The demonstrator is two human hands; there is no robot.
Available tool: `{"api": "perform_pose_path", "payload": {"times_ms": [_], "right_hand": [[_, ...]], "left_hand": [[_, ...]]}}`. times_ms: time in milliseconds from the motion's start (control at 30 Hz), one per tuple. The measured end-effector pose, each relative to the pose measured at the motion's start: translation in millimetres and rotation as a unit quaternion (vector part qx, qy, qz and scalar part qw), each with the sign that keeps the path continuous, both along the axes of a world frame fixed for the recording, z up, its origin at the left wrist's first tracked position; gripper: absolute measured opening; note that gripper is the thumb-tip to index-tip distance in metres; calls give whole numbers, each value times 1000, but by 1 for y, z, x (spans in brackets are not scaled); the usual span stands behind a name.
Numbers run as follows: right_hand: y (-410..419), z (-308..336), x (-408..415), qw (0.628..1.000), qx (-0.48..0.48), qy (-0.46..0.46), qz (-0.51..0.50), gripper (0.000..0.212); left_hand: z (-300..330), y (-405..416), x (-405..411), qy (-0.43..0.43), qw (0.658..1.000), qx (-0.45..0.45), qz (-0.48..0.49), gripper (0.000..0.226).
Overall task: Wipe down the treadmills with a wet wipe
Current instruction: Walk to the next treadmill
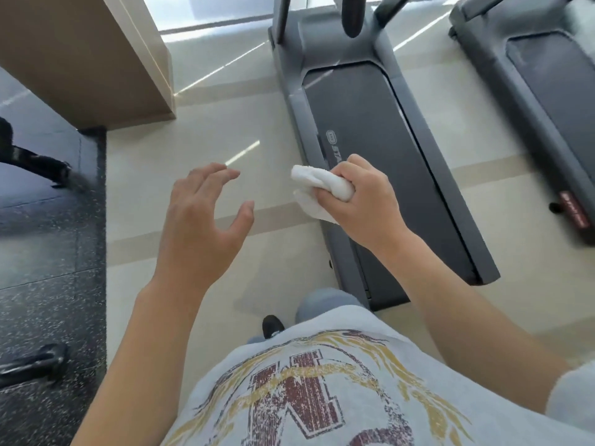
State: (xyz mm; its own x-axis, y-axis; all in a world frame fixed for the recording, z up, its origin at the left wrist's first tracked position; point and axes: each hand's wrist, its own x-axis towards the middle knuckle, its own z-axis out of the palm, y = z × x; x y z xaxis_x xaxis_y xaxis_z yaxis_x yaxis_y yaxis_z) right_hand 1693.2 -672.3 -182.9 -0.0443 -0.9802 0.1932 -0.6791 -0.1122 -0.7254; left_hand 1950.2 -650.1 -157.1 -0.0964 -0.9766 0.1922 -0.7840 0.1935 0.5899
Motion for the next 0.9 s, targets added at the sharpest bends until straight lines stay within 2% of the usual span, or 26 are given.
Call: {"api": "perform_pose_path", "payload": {"times_ms": [200,367,533,733,900], "right_hand": [[-13,3,-6,998,-9,4,-57,24],[-47,-4,-13,997,-19,0,-71,25],[-107,1,-37,997,-29,-1,-66,28],[-204,15,-75,997,-38,-5,-66,23],[-264,24,-100,996,-75,-28,-44,24]], "left_hand": [[-6,-36,-5,8,998,14,-59,44],[-6,-78,-16,10,997,18,-73,43],[-6,-142,-40,5,997,9,-72,44],[1,-228,-83,4,997,-10,-79,42],[10,-280,-116,6,998,-15,-66,43]]}}
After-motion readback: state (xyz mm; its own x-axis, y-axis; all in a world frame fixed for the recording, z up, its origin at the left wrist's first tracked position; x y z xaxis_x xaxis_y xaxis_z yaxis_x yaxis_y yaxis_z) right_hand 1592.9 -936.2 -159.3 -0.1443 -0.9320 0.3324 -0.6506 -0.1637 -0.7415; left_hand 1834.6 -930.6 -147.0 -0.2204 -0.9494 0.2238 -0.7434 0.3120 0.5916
